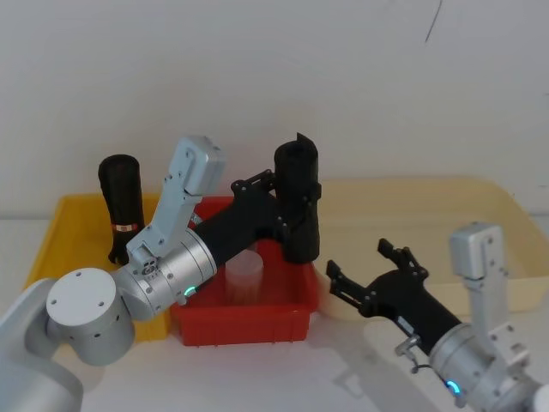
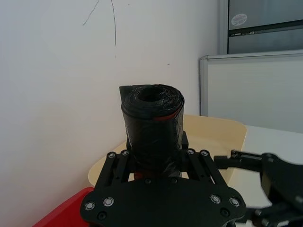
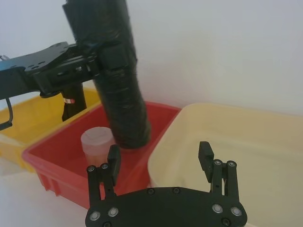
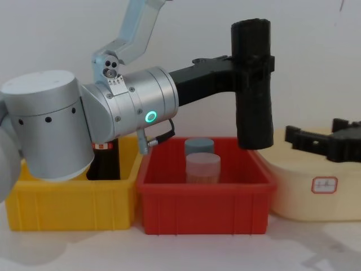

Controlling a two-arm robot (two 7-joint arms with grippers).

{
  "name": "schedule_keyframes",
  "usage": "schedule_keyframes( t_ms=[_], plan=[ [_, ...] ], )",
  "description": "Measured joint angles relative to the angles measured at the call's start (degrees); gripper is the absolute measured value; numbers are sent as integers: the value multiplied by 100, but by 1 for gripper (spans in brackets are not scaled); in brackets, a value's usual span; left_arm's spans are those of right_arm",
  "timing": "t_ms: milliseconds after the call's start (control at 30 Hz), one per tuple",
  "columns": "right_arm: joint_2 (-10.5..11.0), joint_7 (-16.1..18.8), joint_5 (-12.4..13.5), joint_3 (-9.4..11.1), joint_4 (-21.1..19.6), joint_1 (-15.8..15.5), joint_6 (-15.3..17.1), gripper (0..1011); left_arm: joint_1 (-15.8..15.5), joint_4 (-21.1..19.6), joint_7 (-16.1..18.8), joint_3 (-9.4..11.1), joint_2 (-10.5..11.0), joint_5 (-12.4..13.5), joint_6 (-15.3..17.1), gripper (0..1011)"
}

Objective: Pick up the garbage bag with the one hand and transfer it to the other hand.

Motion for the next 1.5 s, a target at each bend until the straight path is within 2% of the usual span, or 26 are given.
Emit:
schedule_keyframes(
  t_ms=[267,533,1000,1500],
  plan=[
    [-300,-156,-275,-315,185,146,-6,1000,-3,5,0,0,0,1,0,466],
    [-477,-205,-426,-462,287,226,-45,1000,-5,5,0,0,0,1,0,466],
    [-701,-281,-513,-454,450,381,-57,1000,-5,4,1,0,0,1,0,466],
    [-808,-267,-554,-372,560,474,-46,1000,-4,4,1,0,0,1,0,466]
  ],
)
